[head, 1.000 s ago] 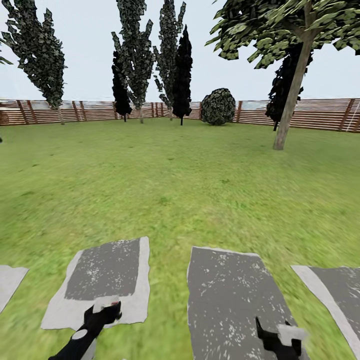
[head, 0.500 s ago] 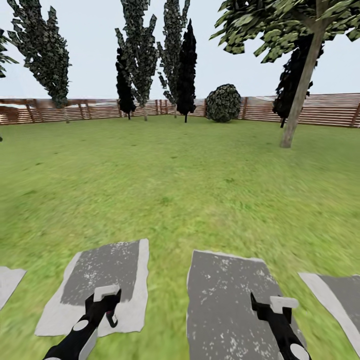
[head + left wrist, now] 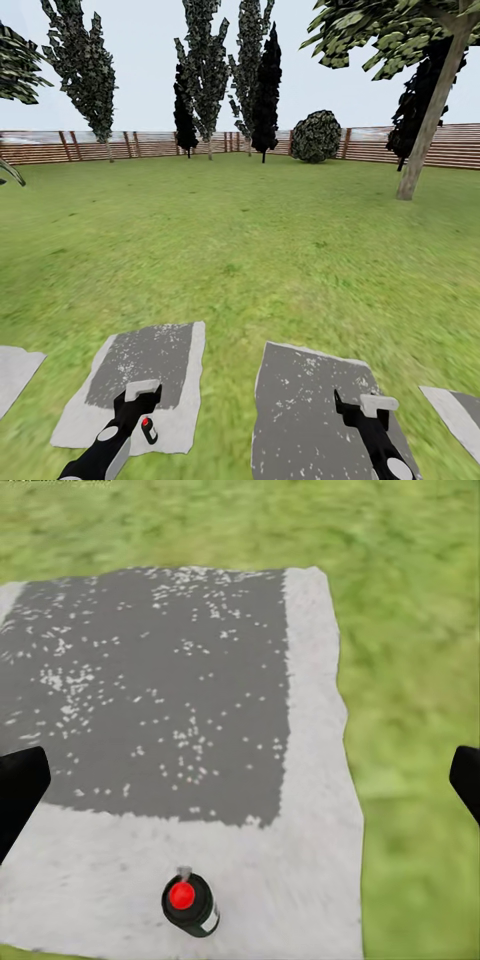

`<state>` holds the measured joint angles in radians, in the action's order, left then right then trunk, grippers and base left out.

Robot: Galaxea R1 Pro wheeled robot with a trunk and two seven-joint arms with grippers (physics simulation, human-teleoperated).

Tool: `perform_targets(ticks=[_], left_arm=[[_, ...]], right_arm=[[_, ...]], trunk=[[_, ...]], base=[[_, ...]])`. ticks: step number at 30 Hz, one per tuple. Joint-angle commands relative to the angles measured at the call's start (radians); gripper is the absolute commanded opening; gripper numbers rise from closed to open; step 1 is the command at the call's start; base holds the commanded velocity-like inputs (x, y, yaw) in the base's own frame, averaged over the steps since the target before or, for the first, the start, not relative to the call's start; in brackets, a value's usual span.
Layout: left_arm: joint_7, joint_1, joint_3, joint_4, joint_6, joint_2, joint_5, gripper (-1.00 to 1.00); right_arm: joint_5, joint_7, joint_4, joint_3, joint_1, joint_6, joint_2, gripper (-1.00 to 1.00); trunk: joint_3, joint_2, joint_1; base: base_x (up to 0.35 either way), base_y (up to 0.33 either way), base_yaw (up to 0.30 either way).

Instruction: In the garden, pick up the pesticide atomizer on the floor and spray pesticide onto both trees until each tree trunk is fully covered.

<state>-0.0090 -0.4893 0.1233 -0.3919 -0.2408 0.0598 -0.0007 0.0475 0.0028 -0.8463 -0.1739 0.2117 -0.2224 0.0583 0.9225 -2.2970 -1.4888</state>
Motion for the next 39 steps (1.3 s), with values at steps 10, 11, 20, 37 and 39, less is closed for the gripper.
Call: perform_targets(ticks=[10, 11, 20, 37, 39], left_arm=[[-0.002, 0.0, -0.001, 0.002, 0.0, 0.003, 0.0, 1.0], [-0.002, 0.0, -0.001, 0.002, 0.0, 0.003, 0.0, 1.0], [-0.002, 0.0, 0.001, 0.002, 0.0, 0.003, -0.003, 1.0], [-0.002, 0.0, 0.001, 0.002, 0.001, 0.003, -0.004, 1.0], [-0.002, 0.0, 0.002, 0.003, 0.001, 0.003, -0.003, 1.0]], right_arm=[[0.0, -0.001, -0.003, -0.003, 0.0, 0.0, 0.0, 1.0], [0.0, -0.001, -0.003, -0.003, 0.0, 0.0, 0.0, 1.0], [-0.001, -0.001, -0.004, -0.004, 0.0, 0.0, 0.0, 1.0], [-0.001, -0.001, -0.004, -0.004, 0.0, 0.0, 0.0, 1.0], [-0.001, -0.001, -0.004, -0.003, 0.0, 0.0, 0.0, 1.0]], trunk=[[0.043, -0.07, -0.038], [0.048, -0.077, -0.042], [0.09, -0.14, -0.077], [0.177, -0.205, -0.115], [0.188, -0.205, -0.116]], base=[[0.0, 0.0, 0.0], [0.0, 0.0, 0.0], [0.0, 0.0, 0.0], [0.0, 0.0, 0.028], [0.0, 0.0, 0.064]])
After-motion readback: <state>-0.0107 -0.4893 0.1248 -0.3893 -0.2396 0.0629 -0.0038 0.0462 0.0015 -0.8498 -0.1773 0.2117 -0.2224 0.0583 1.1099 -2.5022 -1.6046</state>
